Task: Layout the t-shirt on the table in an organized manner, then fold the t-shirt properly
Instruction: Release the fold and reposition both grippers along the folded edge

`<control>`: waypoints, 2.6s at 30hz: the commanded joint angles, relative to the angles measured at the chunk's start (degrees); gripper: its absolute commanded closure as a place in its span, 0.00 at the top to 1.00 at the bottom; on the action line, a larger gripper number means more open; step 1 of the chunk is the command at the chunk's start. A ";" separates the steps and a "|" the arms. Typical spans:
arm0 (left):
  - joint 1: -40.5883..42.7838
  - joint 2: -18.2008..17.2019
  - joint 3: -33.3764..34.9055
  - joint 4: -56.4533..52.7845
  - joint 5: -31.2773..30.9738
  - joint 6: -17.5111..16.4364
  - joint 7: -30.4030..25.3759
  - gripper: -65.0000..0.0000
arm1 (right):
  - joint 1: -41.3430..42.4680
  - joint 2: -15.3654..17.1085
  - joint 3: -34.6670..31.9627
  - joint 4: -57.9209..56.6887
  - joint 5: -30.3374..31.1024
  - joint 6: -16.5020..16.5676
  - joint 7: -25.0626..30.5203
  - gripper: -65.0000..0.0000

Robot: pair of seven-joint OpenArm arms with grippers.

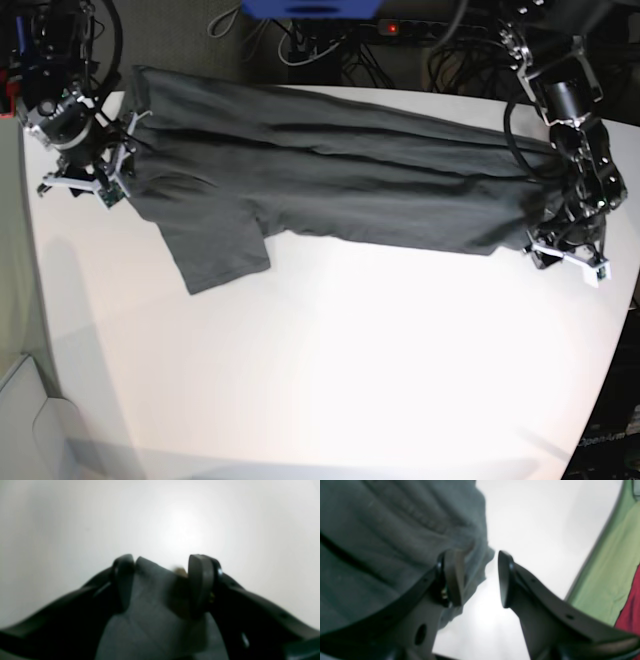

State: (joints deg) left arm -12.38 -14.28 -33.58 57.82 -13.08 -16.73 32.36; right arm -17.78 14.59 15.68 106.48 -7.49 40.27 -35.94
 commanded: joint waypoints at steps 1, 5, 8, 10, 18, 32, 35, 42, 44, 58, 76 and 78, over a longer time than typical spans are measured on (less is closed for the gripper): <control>-0.94 -0.79 0.04 0.60 -0.24 -0.28 -0.32 0.43 | 0.24 0.75 0.36 0.21 0.32 -0.27 0.91 0.36; -1.02 -0.79 0.13 0.60 -0.24 0.25 -0.32 0.03 | 1.21 0.75 0.36 -0.76 0.32 -0.27 0.91 0.36; -1.20 -0.79 0.13 0.60 -0.24 0.25 -0.32 0.03 | 1.47 0.75 0.36 -1.38 0.32 -0.27 0.91 0.36; -1.20 -0.88 0.13 0.68 -0.24 0.25 -0.32 0.00 | 1.47 0.75 0.36 -1.38 0.32 -0.27 0.91 0.36; -1.02 -1.32 -0.04 10.18 -0.24 0.25 1.00 0.00 | 1.47 0.75 0.36 -1.38 0.32 -0.27 0.91 0.36; -4.54 -3.25 -0.04 25.30 -0.68 0.25 11.29 0.00 | 1.47 0.75 0.54 -1.38 0.32 -0.27 0.91 0.36; -4.45 -2.90 -0.04 29.87 -0.68 0.25 14.10 0.00 | 1.47 0.66 0.54 -1.38 0.32 -0.27 0.91 0.36; -0.67 -2.82 -0.22 39.01 -0.76 0.16 22.01 0.00 | 1.47 -0.39 0.63 -2.17 0.32 -0.27 0.91 0.36; 2.32 -2.82 -0.57 41.91 -0.76 0.25 22.63 0.00 | 1.47 -0.48 0.63 -2.61 0.32 -0.27 0.91 0.36; 13.39 -1.50 -8.39 43.50 -0.68 -0.28 22.19 0.00 | 1.47 -0.57 0.36 -2.70 0.50 -0.27 1.17 0.36; 14.89 -1.23 -7.87 28.46 -0.24 -0.28 17.44 0.00 | 3.32 0.14 0.98 -1.82 0.23 -0.27 0.91 0.37; 14.89 -1.23 -7.87 27.06 -0.15 -0.28 17.44 0.00 | 3.76 0.66 2.65 -1.29 0.23 -0.27 0.91 0.37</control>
State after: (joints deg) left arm 3.14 -14.44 -41.32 83.96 -13.04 -17.08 50.92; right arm -14.31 14.28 17.65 103.98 -7.42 40.29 -35.79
